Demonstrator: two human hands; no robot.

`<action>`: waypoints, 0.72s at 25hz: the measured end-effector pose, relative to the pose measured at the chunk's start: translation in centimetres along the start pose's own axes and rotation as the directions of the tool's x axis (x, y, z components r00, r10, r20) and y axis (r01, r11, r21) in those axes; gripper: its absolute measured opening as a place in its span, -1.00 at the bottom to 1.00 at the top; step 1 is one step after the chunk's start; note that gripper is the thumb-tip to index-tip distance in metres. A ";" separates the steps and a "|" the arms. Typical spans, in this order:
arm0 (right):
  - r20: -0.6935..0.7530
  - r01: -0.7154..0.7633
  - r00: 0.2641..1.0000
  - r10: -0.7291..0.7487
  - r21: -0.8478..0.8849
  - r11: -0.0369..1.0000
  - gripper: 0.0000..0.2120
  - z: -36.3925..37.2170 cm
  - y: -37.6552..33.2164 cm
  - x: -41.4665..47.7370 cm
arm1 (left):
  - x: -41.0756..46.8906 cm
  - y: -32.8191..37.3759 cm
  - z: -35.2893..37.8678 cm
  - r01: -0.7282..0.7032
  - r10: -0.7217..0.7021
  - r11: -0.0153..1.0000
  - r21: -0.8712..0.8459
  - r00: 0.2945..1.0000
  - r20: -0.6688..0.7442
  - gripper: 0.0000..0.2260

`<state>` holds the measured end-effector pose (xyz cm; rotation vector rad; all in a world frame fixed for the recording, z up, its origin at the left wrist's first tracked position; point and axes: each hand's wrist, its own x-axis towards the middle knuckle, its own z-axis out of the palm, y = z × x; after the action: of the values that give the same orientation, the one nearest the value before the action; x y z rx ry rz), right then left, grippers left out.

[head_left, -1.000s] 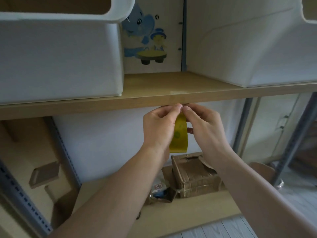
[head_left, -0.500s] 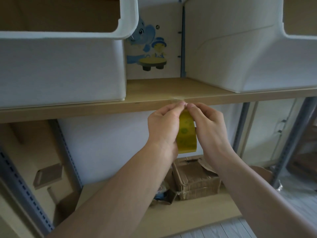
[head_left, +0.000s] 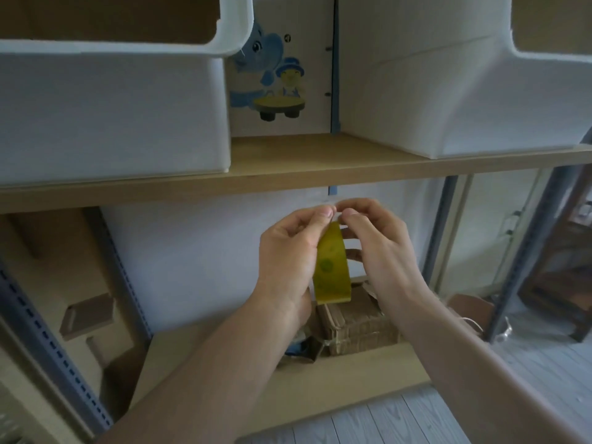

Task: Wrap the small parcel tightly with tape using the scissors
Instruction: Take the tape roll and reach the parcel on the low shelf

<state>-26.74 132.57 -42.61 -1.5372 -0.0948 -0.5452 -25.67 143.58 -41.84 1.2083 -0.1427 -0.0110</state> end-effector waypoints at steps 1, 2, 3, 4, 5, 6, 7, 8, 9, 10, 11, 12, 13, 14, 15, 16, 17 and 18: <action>0.039 -0.027 0.999 0.028 -0.025 0.999 -0.86 0.0 0.8 -0.3 | -0.1 -0.7 -0.8 0.023 -0.023 1.000 0.017 1.000 -0.008 -0.91; 0.077 -0.043 0.996 0.047 -0.058 0.997 -0.87 0.0 1.7 -0.6 | -0.1 -1.5 -1.7 0.049 -0.049 0.998 0.032 0.999 -0.015 -0.90; 0.111 -0.048 0.992 0.059 -0.093 0.994 -0.88 0.0 2.4 -0.8 | -0.1 -2.1 -2.5 0.079 -0.078 0.996 0.044 0.997 -0.019 -0.90; 0.140 -0.041 0.988 0.059 -0.129 0.991 -0.86 0.0 3.1 -0.9 | 0.1 -2.7 -3.4 0.101 -0.100 0.993 0.064 0.995 -0.023 -0.89; 0.166 -0.023 0.985 0.051 -0.167 0.986 -0.84 0.0 3.7 -0.8 | 0.3 -3.2 -4.3 0.117 -0.115 0.989 0.091 0.993 -0.024 -0.89; 0.187 -0.009 0.981 0.047 -0.201 0.980 -0.81 0.1 4.4 -0.5 | 0.7 -3.7 -5.2 0.122 -0.121 0.985 0.122 0.992 -0.021 -0.89; 0.206 -0.001 0.977 0.049 -0.225 0.974 -0.79 0.3 5.1 -0.2 | 1.0 -4.1 -6.1 0.118 -0.118 0.982 0.150 0.993 -0.012 -0.89; 0.229 0.007 0.972 0.052 -0.248 0.969 -0.78 0.6 5.7 0.2 | 1.4 -4.5 -7.0 0.107 -0.108 0.979 0.175 0.994 0.000 -0.90; 0.261 0.025 0.964 0.049 -0.273 0.962 -0.78 1.0 6.4 0.6 | 1.8 -5.0 -7.8 0.098 -0.101 0.976 0.197 0.995 0.006 -0.91; 0.296 0.055 0.955 0.038 -0.299 0.953 -0.78 1.5 7.1 1.0 | 2.3 -5.4 -8.6 0.091 -0.095 0.972 0.218 0.995 0.007 -0.91; 0.327 0.084 0.945 0.027 -0.318 0.944 -0.79 2.0 8.0 1.4 | 2.9 -6.0 -9.4 0.094 -0.100 0.969 0.230 0.995 0.012 -0.91; 0.349 0.104 0.937 0.021 -0.333 0.937 -0.81 2.4 8.8 1.8 | 3.5 -6.6 -10.2 0.097 -0.106 0.966 0.240 0.994 0.026 -0.90; 0.364 0.110 0.931 0.026 -0.349 0.931 -0.83 2.8 9.6 2.2 | 3.9 -7.3 -10.8 0.105 -0.118 0.963 0.248 0.992 0.039 -0.90; 0.370 0.104 0.928 0.041 -0.364 0.926 -0.86 3.2 10.4 2.4 | 4.4 -8.0 -11.5 0.111 -0.128 0.959 0.262 0.991 0.049 -0.90; 0.373 0.097 0.926 0.056 -0.377 0.921 -0.89 3.5 11.1 2.7 | 4.8 -8.7 -12.1 0.116 -0.136 0.954 0.277 0.989 0.052 -0.91; 0.380 0.089 0.922 0.072 -0.389 0.917 -0.92 3.9 12.0 3.1 | 5.3 -9.5 -12.7 0.122 -0.143 0.948 0.293 0.988 0.053 -0.91; 0.386 0.082 0.919 0.087 -0.400 0.913 -0.93 4.3 12.7 3.4 | 5.6 -10.2 -13.2 0.130 -0.154 0.942 0.311 0.987 0.054 -0.90; 0.388 0.076 0.916 0.099 -0.412 0.908 -0.93 4.7 13.2 3.6 | 5.9 -10.8 -13.5 0.135 -0.162 0.934 0.332 0.985 0.056 -0.88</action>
<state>-17.13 135.28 -53.10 -2.0601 -0.2999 -0.2348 -17.52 151.83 -56.03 1.5508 -0.1276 -0.1758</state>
